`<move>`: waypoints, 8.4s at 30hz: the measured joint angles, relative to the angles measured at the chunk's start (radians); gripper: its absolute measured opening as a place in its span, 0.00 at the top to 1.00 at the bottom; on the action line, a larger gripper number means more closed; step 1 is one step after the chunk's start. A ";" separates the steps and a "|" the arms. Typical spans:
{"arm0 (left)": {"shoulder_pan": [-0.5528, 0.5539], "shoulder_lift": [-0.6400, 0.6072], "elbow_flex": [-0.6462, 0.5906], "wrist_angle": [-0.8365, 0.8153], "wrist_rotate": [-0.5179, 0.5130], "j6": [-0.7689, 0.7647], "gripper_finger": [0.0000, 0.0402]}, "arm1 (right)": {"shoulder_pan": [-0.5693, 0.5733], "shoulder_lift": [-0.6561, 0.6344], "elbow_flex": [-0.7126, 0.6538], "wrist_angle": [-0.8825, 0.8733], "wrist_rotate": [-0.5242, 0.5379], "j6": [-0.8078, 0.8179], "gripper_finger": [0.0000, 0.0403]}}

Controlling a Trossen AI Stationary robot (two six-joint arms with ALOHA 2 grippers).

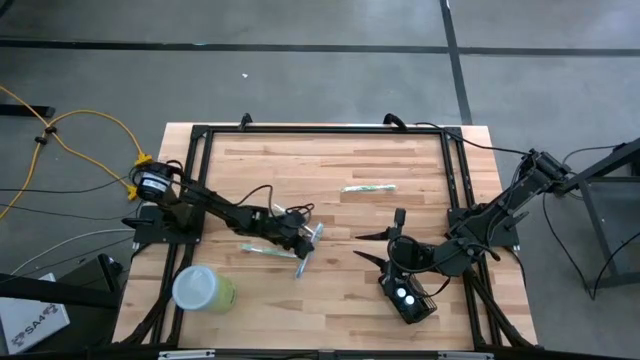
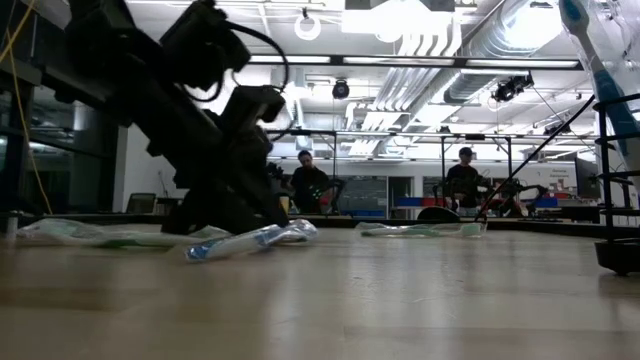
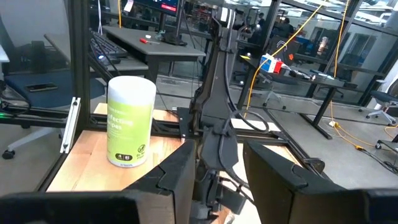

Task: Pick & Place toothbrushing station
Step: Put the blue toothbrush into the top section of the black wire organizer

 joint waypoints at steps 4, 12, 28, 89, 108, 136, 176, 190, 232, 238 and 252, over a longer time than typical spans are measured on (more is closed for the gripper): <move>0.001 0.014 0.048 -0.049 0.024 0.032 0.70 | 0.000 0.000 0.000 -0.005 0.000 0.002 0.68; 0.006 0.012 0.049 -0.056 0.033 0.010 0.91 | 0.015 0.000 0.000 -0.008 0.000 0.002 0.68; 0.000 0.014 0.047 0.172 0.060 0.059 1.00 | 0.015 0.000 0.000 -0.008 0.000 0.003 0.68; -0.126 -0.029 0.114 0.708 -0.180 0.796 1.00 | -0.055 -0.055 0.000 -0.442 -0.112 0.627 0.68; -0.146 -0.064 0.131 0.622 -0.284 0.902 1.00 | -0.134 -0.055 0.000 -0.509 -0.250 0.693 0.68; -0.146 -0.064 0.131 0.633 -0.283 0.918 1.00 | -0.134 -0.055 0.000 -0.575 -0.266 0.759 0.72; -0.149 -0.063 0.131 0.642 -0.278 0.951 1.00 | -0.134 -0.055 0.000 -0.529 -0.317 0.766 0.99; -0.150 -0.063 0.131 0.664 -0.227 0.970 0.83 | -0.134 -0.106 0.000 -0.492 -0.316 0.725 0.99; -0.150 -0.063 0.130 0.621 -0.225 0.923 0.76 | -0.056 -0.487 0.000 -0.827 -0.340 0.680 0.99; -0.150 -0.063 0.130 0.621 -0.225 0.905 0.76 | -0.028 -0.519 0.000 -0.961 -0.343 0.751 0.99; -0.150 -0.063 0.130 0.622 -0.227 0.895 0.76 | 0.089 -0.521 0.000 -1.027 -0.389 0.903 0.99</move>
